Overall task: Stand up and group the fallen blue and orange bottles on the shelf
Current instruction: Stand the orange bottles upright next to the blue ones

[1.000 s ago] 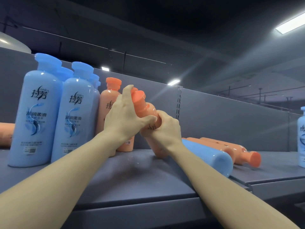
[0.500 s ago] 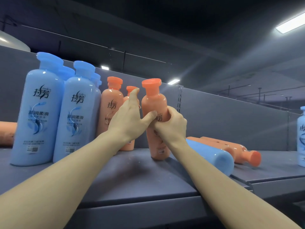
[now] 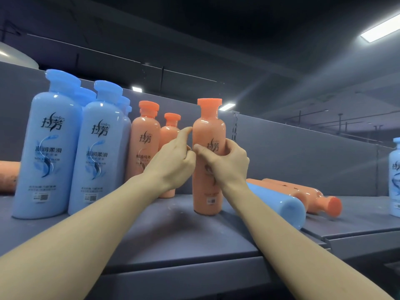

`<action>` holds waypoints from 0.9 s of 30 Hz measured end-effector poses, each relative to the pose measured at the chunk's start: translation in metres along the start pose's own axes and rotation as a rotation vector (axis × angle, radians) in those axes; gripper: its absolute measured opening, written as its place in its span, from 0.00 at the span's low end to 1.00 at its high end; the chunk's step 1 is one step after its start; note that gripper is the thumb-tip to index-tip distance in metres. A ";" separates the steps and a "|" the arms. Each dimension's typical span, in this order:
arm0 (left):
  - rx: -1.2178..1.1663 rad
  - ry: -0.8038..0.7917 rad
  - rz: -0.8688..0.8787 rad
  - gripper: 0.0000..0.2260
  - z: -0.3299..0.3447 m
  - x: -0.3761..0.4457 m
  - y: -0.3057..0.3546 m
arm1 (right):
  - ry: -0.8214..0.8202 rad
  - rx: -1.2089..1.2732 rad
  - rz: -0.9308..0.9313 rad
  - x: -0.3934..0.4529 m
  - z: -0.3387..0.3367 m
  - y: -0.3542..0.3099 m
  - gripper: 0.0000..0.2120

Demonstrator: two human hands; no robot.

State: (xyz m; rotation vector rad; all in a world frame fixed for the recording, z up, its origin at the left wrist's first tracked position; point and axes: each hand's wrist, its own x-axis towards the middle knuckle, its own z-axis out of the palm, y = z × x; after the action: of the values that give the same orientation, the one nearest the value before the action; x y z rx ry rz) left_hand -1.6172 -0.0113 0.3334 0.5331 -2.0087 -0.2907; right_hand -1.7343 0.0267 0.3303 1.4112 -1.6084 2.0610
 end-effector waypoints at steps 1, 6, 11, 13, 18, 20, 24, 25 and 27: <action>-0.006 -0.014 0.000 0.26 0.000 0.000 0.000 | -0.001 0.012 0.024 0.000 -0.001 0.000 0.14; 0.015 -0.133 0.014 0.35 0.002 -0.004 0.002 | -0.013 0.097 0.130 0.004 -0.001 0.002 0.14; 0.031 -0.168 0.016 0.40 0.004 -0.005 0.002 | -0.064 0.142 0.165 0.006 -0.001 0.004 0.13; 0.036 -0.181 0.011 0.41 0.005 -0.006 0.000 | -0.078 0.153 0.170 0.007 0.000 0.005 0.14; 0.072 -0.189 0.018 0.42 0.008 -0.006 -0.002 | -0.122 0.160 0.197 0.006 0.002 0.006 0.19; 0.115 -0.194 0.003 0.43 0.009 -0.005 -0.004 | -0.167 0.119 0.209 0.006 -0.001 0.007 0.21; 0.151 -0.191 0.007 0.44 0.010 -0.003 -0.006 | -0.319 -0.055 0.265 0.002 -0.003 0.007 0.31; 0.150 -0.191 0.011 0.43 0.010 -0.004 -0.006 | -0.359 -0.090 0.275 0.000 -0.003 0.006 0.35; 0.164 -0.203 0.010 0.43 0.010 -0.003 -0.007 | -0.428 -0.149 0.296 0.001 -0.006 0.006 0.38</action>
State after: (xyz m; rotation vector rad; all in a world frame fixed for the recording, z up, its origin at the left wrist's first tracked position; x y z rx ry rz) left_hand -1.6229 -0.0162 0.3230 0.6163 -2.2448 -0.1806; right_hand -1.7415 0.0288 0.3270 1.7349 -2.2065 1.8069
